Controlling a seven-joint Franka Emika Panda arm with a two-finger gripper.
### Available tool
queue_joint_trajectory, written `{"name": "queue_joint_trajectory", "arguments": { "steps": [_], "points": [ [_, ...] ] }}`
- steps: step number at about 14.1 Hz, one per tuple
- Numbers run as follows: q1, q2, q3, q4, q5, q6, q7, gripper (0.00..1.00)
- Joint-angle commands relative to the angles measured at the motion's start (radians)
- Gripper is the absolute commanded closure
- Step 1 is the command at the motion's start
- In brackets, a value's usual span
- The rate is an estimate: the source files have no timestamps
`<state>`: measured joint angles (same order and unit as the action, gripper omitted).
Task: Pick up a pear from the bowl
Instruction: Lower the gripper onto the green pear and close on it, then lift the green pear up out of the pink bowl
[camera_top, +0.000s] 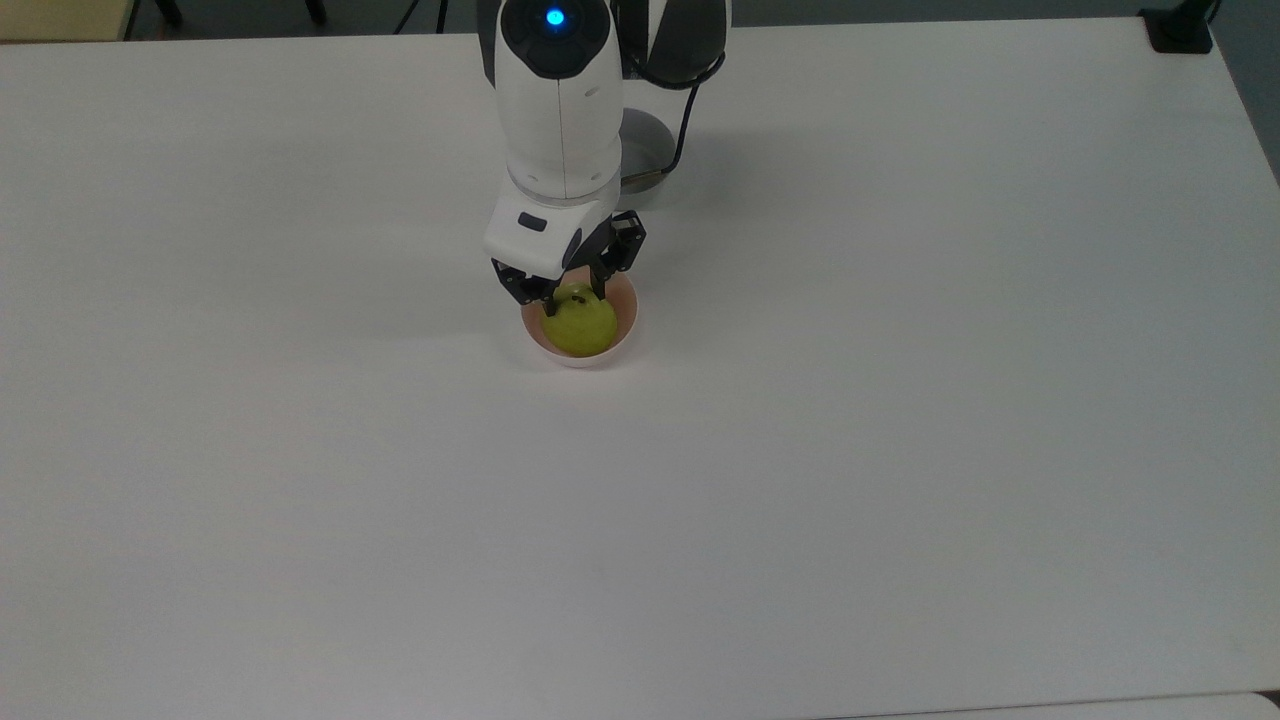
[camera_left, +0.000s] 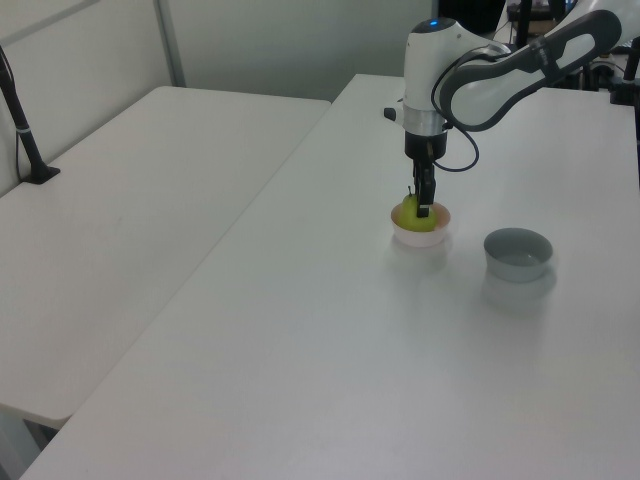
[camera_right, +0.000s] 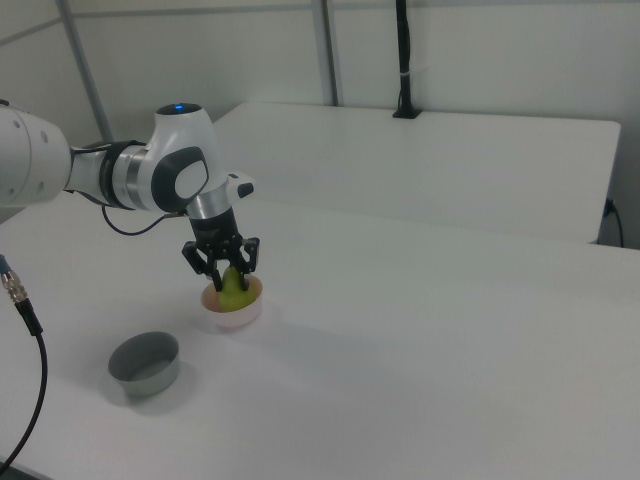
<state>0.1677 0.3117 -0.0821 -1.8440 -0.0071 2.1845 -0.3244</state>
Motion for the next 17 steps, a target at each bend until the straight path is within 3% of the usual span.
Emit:
{"name": "queue_joint_trajectory", "arguments": {
  "steps": [1,12,17],
  "points": [
    [0.013,0.0,-0.008,-0.014,-0.019,0.021,0.025,1.0],
    [0.007,-0.12,0.022,0.003,-0.011,-0.069,0.087,1.0],
    [-0.025,-0.149,0.025,0.104,-0.011,-0.21,0.113,1.0]
  ]
}}
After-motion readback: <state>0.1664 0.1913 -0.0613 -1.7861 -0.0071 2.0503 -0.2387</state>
